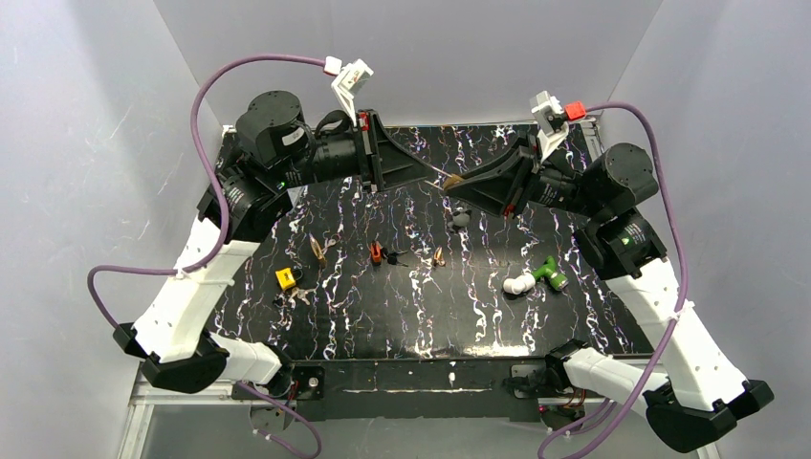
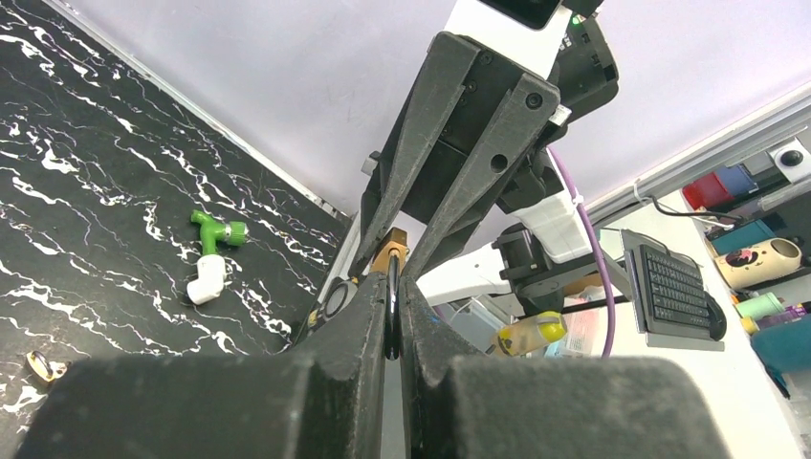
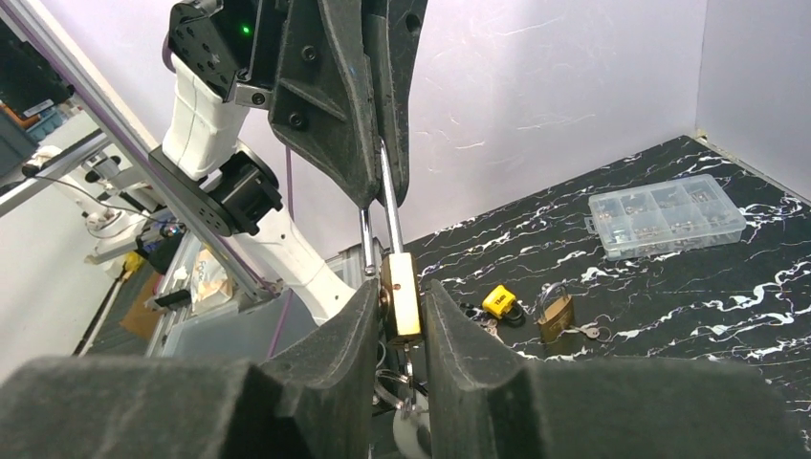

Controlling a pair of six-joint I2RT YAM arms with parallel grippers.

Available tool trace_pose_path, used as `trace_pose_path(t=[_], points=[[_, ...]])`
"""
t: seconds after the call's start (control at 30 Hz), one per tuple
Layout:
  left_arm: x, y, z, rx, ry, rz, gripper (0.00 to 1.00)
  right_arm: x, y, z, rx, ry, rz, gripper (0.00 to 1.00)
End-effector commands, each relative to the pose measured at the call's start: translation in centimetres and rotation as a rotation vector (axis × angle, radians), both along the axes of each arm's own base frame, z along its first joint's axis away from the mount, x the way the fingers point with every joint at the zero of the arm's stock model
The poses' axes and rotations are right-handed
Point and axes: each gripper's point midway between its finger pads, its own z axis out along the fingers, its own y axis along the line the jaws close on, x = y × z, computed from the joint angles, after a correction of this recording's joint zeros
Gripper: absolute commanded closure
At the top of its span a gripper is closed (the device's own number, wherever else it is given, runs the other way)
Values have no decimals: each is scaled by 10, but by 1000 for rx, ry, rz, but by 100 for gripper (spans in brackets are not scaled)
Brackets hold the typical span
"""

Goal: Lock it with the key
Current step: Lock the lock.

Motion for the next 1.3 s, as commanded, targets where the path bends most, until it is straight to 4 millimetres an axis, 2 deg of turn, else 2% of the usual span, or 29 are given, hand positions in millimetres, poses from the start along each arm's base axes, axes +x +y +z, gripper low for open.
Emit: trace_pose_path(t=[0.0, 0.13, 0.23, 0.43, 0.6, 0.83, 1.27], points=[[-9, 11, 23, -51, -73, 15, 100, -18, -6, 17, 31, -50, 41, 71], [-8, 10, 20, -42, -70, 18, 100, -19, -6, 17, 33, -46, 43, 82], [-6, 11, 16, -31, -73, 26, 100, -20, -5, 17, 34, -36, 55, 99], [-5, 11, -1, 30, -125, 9, 100, -39, -3, 23, 41, 7, 184, 99], [-6, 14, -7, 52, -155, 4, 100, -50, -1, 31, 67, 47, 292, 99], [-7, 13, -12, 63, -166, -7, 100, -49, 2, 40, 97, 70, 336, 99], [-5, 3, -22, 80, -139, -8, 100, -32, 9, 43, 116, 58, 241, 99]])
